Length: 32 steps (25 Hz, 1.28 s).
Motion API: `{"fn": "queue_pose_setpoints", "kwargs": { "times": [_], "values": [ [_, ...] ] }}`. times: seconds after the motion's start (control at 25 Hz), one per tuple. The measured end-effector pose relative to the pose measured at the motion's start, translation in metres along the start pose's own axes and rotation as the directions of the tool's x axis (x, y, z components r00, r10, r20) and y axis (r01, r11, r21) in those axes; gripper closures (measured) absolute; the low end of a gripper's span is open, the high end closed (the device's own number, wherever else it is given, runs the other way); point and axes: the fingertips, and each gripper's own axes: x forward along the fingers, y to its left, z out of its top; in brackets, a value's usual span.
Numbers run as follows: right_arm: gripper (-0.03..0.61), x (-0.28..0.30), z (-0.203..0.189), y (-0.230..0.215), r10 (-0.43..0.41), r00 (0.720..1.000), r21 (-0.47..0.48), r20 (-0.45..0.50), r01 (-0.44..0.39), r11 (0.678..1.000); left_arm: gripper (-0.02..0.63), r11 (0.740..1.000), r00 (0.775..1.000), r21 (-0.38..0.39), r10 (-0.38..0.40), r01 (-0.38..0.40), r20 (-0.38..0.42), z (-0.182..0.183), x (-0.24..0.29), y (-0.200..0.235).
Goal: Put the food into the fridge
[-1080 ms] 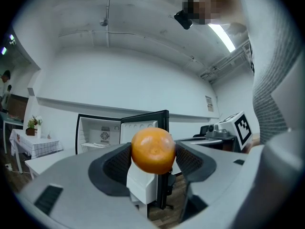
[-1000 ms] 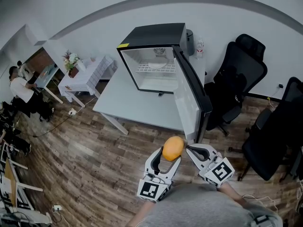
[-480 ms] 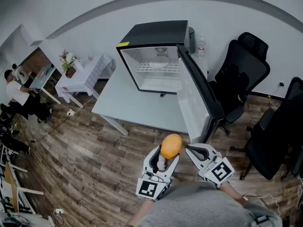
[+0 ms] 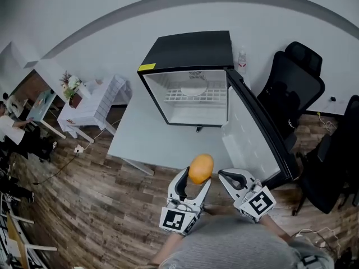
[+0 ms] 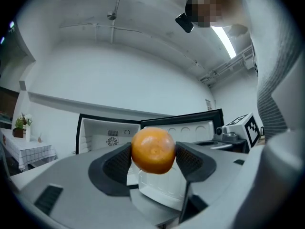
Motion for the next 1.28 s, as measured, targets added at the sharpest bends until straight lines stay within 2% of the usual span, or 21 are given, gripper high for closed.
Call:
{"fn": "queue_pose_setpoints", "kwargs": {
  "times": [0.44,0.68,1.04,1.28],
  "values": [
    [0.566,0.107,0.001,-0.056,-0.133,0.991,0.004,-0.007,0.133,0.991,0.311,0.996,0.997,-0.028,-0.08,0.08,-0.008,0.005,0.05,0.107],
    [0.566,0.151,-0.003,-0.071,-0.17,0.985,-0.007,-0.021,0.17,0.985,0.311,0.991,0.992,-0.03,-0.129,0.129,-0.002,0.003,0.072,0.152],
    [0.566,0.192,-0.007,-0.107,-0.29,0.957,-0.007,-0.007,0.29,0.957,0.311,0.974,0.974,0.004,-0.227,0.227,-0.001,0.001,0.101,0.193],
    [0.566,0.208,-0.007,-0.117,-0.319,0.948,-0.023,-0.005,0.319,0.947,0.311,0.966,0.965,0.009,-0.26,0.26,0.014,0.004,0.115,0.21]
  ]
}}
